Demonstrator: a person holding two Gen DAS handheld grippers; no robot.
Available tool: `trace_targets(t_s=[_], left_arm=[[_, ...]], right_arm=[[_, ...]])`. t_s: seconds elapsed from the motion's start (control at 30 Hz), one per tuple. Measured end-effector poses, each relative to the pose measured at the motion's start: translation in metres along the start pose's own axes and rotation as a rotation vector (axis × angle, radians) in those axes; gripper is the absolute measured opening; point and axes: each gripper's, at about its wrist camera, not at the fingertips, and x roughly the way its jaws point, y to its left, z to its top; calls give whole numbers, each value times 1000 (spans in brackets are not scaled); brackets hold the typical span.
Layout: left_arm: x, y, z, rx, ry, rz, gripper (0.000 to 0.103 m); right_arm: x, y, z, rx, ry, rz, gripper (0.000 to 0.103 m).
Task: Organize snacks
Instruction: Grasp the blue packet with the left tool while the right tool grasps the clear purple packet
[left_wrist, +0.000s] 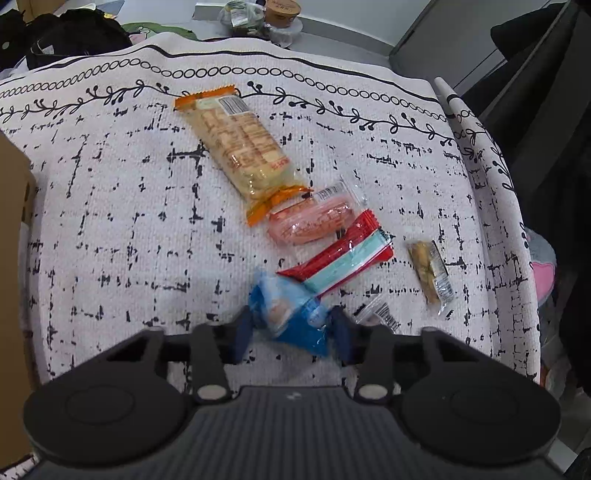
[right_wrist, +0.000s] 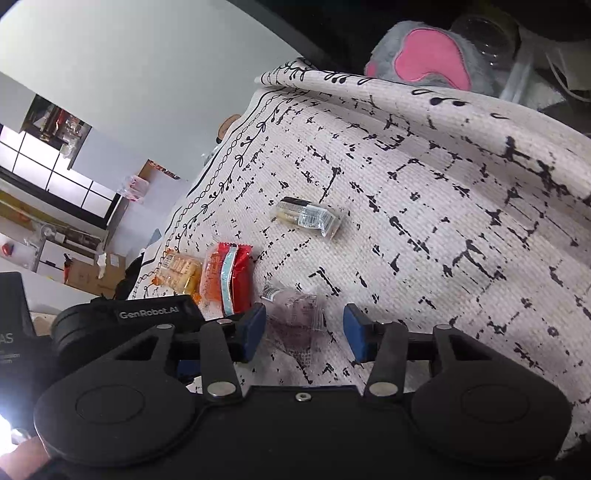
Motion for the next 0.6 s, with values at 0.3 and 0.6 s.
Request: trace_targets(t_s=[0.3,0.6], left_arm=[[-10,8,-5,-7,-18,11,34],[-30,25,-16,-23,-25,48,34]], right_arm=[[9,14,-2,-91,-12,-34,47],[-5,20,-9,-135,2,-11,16]])
